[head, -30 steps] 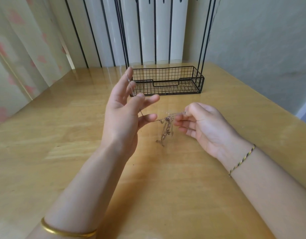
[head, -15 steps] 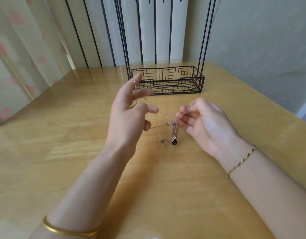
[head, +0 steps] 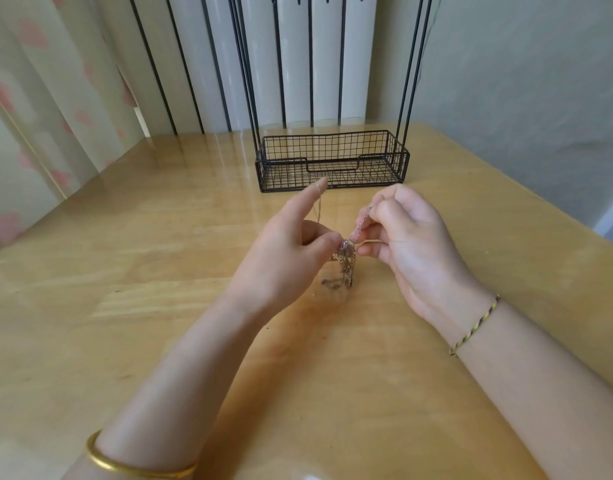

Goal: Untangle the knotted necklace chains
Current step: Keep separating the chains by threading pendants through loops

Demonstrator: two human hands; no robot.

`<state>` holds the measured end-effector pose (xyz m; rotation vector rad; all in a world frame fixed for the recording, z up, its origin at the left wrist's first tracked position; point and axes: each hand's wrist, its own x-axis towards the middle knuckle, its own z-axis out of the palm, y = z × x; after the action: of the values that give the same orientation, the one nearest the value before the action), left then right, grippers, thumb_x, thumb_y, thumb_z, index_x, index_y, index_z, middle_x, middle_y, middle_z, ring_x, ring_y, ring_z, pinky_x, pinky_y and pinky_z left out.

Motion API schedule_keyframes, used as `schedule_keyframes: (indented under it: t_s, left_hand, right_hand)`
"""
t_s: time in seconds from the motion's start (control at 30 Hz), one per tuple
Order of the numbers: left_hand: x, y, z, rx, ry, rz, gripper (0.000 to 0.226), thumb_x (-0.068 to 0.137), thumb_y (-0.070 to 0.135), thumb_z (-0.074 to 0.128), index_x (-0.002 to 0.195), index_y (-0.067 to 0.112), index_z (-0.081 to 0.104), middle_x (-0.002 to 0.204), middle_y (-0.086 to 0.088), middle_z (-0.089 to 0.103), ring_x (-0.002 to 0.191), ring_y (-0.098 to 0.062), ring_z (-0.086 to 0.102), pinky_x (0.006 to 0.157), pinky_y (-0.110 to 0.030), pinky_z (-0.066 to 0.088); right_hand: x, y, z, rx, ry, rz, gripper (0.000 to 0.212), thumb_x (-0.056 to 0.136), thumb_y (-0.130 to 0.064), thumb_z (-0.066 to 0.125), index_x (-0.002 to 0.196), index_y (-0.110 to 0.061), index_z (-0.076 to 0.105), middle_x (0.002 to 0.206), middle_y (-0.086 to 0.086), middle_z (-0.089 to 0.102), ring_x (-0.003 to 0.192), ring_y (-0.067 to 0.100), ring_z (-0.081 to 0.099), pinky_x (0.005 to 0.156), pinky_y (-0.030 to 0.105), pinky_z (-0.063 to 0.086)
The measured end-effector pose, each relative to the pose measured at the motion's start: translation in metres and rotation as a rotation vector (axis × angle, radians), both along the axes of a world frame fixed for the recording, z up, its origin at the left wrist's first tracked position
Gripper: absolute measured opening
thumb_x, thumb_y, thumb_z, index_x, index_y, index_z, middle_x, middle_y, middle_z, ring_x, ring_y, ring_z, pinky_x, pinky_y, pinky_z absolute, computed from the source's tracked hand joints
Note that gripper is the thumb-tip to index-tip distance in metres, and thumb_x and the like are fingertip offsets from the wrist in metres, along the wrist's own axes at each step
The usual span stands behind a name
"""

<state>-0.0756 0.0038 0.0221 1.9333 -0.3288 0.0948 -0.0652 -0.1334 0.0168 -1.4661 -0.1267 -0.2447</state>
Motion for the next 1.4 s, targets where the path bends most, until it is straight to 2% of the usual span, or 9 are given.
schedule_keyframes:
  t_s: [0.17, 0.23, 0.33, 0.43, 0.63, 0.93, 1.17, 1.4]
  left_hand:
    - [0.0006, 0.0014, 0.0006, -0.09, 0.054, -0.019, 0.048, 0.094, 0.019, 0.057, 0.138, 0.029, 0.043, 0.077, 0.008, 0.065, 0.058, 0.007, 0.054, 0.055, -0.007, 0.039]
    - [0.0003, 0.0016, 0.0012, -0.122, 0.071, -0.04, 0.049, 0.09, 0.021, 0.062, 0.137, 0.025, 0.046, 0.079, 0.005, 0.063, 0.06, 0.006, 0.054, 0.055, -0.008, 0.039]
    - [0.0003, 0.0014, 0.0017, -0.153, 0.076, -0.061, 0.054, 0.087, 0.014, 0.066, 0.136, 0.023, 0.046, 0.079, 0.003, 0.06, 0.057, 0.003, 0.052, 0.053, -0.009, 0.038]
    - [0.0008, 0.0015, 0.0017, -0.177, 0.072, -0.058, 0.052, 0.089, 0.007, 0.062, 0.137, 0.02, 0.046, 0.078, 0.005, 0.059, 0.055, 0.003, 0.051, 0.053, -0.009, 0.038]
    - [0.0021, 0.0024, 0.0025, -0.184, 0.053, -0.05, 0.049, 0.09, 0.006, 0.06, 0.136, 0.02, 0.047, 0.077, 0.008, 0.061, 0.059, 0.003, 0.053, 0.058, -0.011, 0.039]
    - [0.0026, 0.004, 0.0027, -0.19, 0.065, -0.028, 0.042, 0.089, -0.001, 0.057, 0.126, 0.02, 0.054, 0.081, 0.003, 0.065, 0.06, -0.005, 0.049, 0.05, -0.014, 0.038]
    - [0.0024, 0.0036, 0.0009, -0.163, 0.107, -0.076, 0.02, 0.088, 0.004, 0.063, 0.103, 0.016, 0.061, 0.075, 0.005, 0.063, 0.061, -0.002, 0.055, 0.053, -0.01, 0.038]
    - [0.0013, 0.0021, 0.0014, -0.119, 0.103, -0.046, 0.005, 0.085, 0.014, 0.068, 0.081, 0.016, 0.066, 0.069, 0.006, 0.062, 0.062, -0.006, 0.051, 0.053, -0.018, 0.04]
  right_hand:
    - [-0.0003, -0.0007, 0.0013, -0.008, 0.003, 0.0, 0.023, 0.09, -0.001, 0.039, 0.073, -0.015, 0.045, 0.066, 0.001, 0.058, 0.057, 0.013, 0.057, 0.056, 0.026, 0.044]
    - [-0.0006, -0.0005, 0.0015, -0.015, 0.004, -0.007, 0.022, 0.09, -0.001, 0.039, 0.074, -0.015, 0.045, 0.065, -0.001, 0.06, 0.059, 0.014, 0.059, 0.056, 0.026, 0.044]
    - [-0.0008, -0.0012, 0.0019, -0.017, 0.027, -0.021, 0.02, 0.09, -0.002, 0.037, 0.076, -0.015, 0.045, 0.066, 0.0, 0.063, 0.059, 0.014, 0.059, 0.055, 0.025, 0.043]
    - [-0.0014, -0.0016, 0.0026, -0.027, 0.049, -0.018, 0.02, 0.091, -0.003, 0.035, 0.077, -0.016, 0.044, 0.066, 0.001, 0.065, 0.057, 0.013, 0.058, 0.052, 0.024, 0.042]
    - [-0.0017, -0.0014, 0.0024, -0.014, 0.086, 0.002, 0.02, 0.089, -0.002, 0.034, 0.077, -0.015, 0.043, 0.061, 0.0, 0.065, 0.052, 0.013, 0.053, 0.047, 0.024, 0.036]
    - [-0.0027, -0.0004, 0.0013, -0.038, 0.101, -0.001, 0.021, 0.089, -0.003, 0.039, 0.074, -0.015, 0.047, 0.058, -0.003, 0.059, 0.051, 0.011, 0.051, 0.045, 0.022, 0.036]
    - [-0.0044, 0.001, 0.0052, 0.034, 0.049, 0.031, 0.025, 0.089, 0.0, 0.041, 0.07, -0.014, 0.049, 0.063, 0.001, 0.055, 0.054, 0.012, 0.052, 0.046, 0.023, 0.037]
    - [-0.0051, -0.0008, 0.0051, 0.008, 0.044, 0.036, 0.023, 0.088, 0.0, 0.043, 0.071, -0.014, 0.051, 0.063, -0.001, 0.055, 0.057, 0.013, 0.052, 0.048, 0.024, 0.038]
